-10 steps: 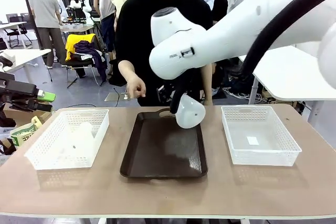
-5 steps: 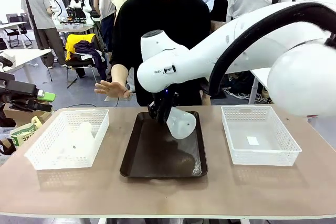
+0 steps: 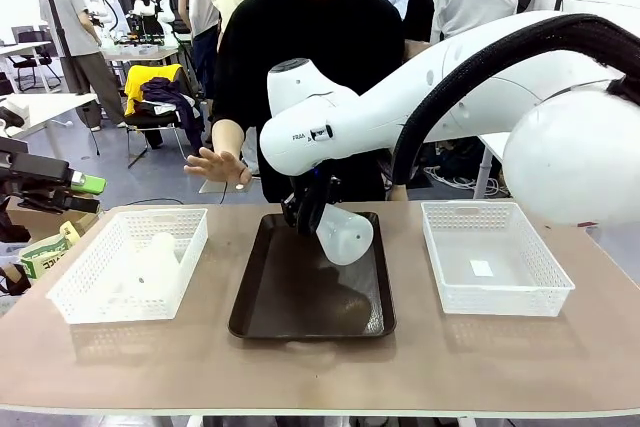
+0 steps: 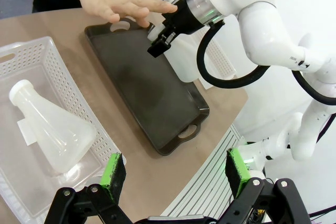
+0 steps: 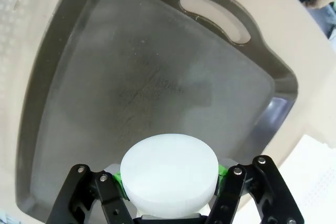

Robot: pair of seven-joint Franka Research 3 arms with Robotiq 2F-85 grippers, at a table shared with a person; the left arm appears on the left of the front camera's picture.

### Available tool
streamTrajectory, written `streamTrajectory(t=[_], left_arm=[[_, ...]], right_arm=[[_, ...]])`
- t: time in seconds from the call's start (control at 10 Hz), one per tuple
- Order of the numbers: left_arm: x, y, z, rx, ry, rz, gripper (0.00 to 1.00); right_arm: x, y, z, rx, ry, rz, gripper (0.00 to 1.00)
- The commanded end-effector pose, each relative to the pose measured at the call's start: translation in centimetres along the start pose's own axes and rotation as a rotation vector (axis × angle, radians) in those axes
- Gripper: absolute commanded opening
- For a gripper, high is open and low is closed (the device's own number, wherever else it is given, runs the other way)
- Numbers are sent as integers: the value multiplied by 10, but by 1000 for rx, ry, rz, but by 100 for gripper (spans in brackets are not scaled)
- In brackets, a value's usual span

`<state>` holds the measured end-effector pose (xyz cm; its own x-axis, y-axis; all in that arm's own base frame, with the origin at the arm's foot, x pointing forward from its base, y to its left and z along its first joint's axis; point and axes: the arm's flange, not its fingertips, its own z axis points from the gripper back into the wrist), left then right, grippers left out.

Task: Prepare the laboratory tools.
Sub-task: While moving the picked Big flask to the Handle tray indicated by the person, stop as directed by the person.

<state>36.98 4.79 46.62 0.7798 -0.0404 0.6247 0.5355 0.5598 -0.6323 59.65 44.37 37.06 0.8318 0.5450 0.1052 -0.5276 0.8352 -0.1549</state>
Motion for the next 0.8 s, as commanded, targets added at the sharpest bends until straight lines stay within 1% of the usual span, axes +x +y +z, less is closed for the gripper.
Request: streamTrajectory(t=[0.0, 0.7], left_arm=[[-1, 3, -1, -17, -25, -19, 100], [-1, 3, -1, -17, -25, -19, 100]], right_arm=[[0, 1, 0, 1, -2, 4, 0], [0, 1, 0, 1, -2, 4, 0]])
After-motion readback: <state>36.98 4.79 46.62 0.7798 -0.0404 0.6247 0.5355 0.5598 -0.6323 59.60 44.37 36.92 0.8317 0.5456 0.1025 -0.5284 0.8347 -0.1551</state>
